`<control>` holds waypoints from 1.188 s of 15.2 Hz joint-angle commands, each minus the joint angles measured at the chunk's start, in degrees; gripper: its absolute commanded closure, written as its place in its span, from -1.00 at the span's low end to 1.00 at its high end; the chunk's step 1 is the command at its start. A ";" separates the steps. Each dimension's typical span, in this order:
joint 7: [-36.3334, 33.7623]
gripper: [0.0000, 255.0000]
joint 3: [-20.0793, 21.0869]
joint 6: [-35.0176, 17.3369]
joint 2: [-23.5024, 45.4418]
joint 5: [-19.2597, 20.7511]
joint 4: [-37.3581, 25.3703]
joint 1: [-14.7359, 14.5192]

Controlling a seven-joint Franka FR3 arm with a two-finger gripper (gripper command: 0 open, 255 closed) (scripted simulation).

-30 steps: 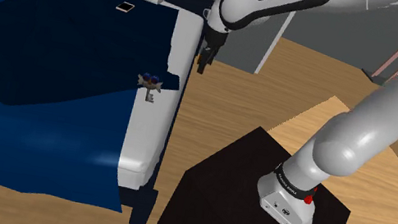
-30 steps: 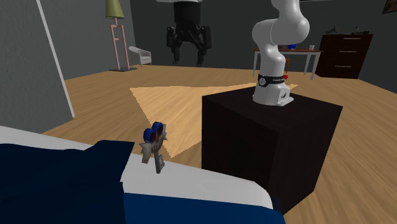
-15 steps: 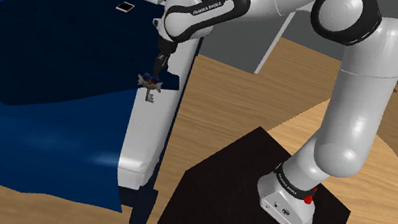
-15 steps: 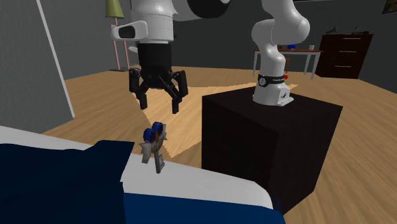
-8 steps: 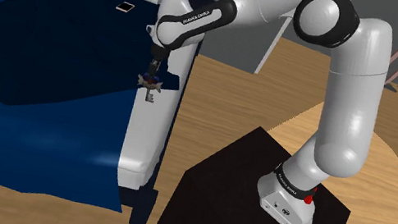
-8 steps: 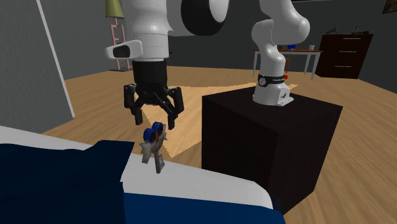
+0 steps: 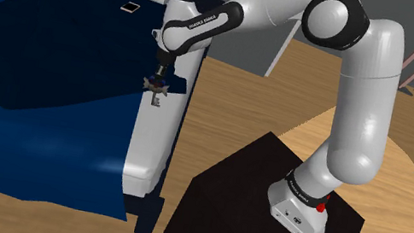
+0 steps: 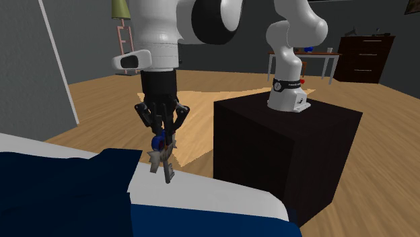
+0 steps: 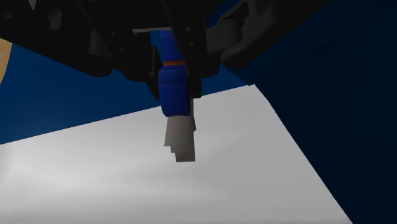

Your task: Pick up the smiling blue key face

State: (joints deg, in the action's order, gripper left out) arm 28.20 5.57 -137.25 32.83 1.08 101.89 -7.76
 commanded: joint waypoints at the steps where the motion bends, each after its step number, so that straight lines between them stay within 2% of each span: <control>1: 0.00 1.00 -0.01 -0.01 0.03 0.00 0.01 0.00; 5: -0.05 1.00 0.00 -0.08 0.06 0.02 0.05 -0.04; 18: 0.05 1.00 0.38 7.34 -5.98 -0.53 -1.35 0.26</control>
State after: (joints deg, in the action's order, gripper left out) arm 28.26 5.91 -130.54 27.44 0.60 100.56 -7.52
